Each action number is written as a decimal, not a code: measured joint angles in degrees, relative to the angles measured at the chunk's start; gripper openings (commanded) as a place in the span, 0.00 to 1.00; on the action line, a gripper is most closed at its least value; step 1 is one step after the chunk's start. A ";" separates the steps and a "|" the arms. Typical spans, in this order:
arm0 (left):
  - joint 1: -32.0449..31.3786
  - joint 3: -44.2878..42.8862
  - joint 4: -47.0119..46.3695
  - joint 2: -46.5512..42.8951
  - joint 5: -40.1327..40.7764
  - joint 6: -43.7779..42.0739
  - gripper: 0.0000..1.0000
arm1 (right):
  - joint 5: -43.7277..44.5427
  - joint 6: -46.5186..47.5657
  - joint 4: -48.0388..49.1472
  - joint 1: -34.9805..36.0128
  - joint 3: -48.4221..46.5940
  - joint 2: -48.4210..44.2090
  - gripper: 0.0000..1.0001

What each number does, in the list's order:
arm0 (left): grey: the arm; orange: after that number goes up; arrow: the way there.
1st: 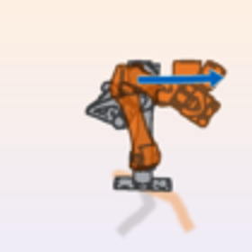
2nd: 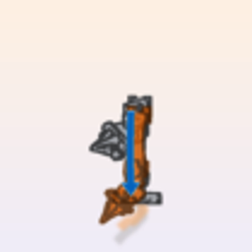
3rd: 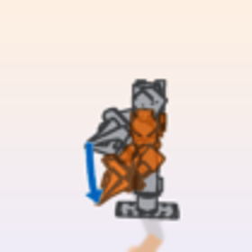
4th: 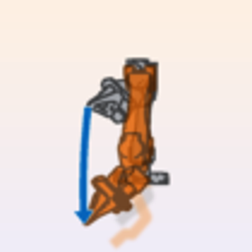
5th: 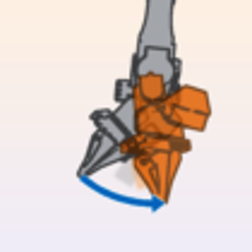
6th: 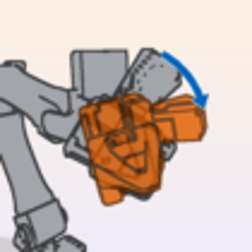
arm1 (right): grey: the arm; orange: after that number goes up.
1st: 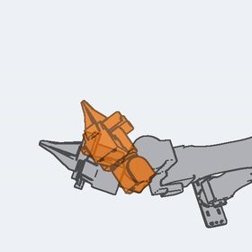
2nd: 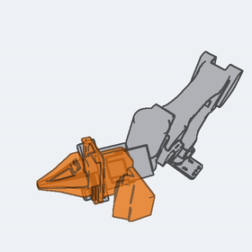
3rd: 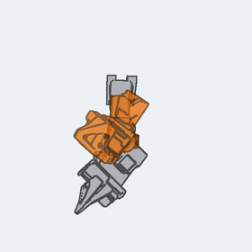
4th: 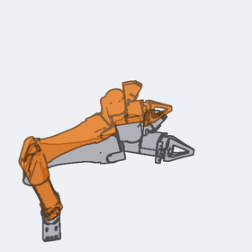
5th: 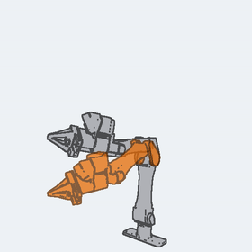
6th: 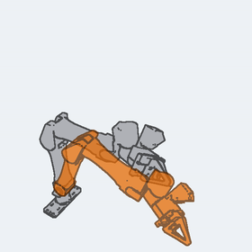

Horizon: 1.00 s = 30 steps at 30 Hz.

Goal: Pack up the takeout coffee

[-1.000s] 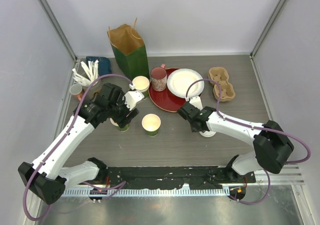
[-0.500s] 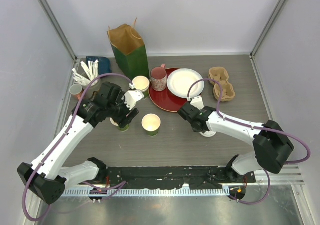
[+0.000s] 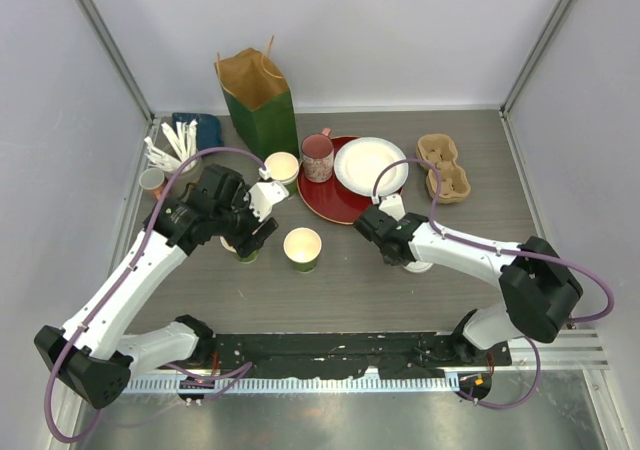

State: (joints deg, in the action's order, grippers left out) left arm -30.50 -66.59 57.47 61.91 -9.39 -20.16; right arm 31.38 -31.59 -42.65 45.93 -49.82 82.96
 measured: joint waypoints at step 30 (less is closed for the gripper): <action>0.00 -1.66 0.59 -0.09 -0.83 -1.05 0.65 | -5.68 4.57 -1.20 -13.07 -0.57 -11.61 0.51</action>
State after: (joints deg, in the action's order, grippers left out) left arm -30.50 -68.25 58.06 61.82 -10.22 -21.21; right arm 25.69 -27.03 -43.86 32.86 -50.39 71.35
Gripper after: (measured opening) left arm 0.647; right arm 0.412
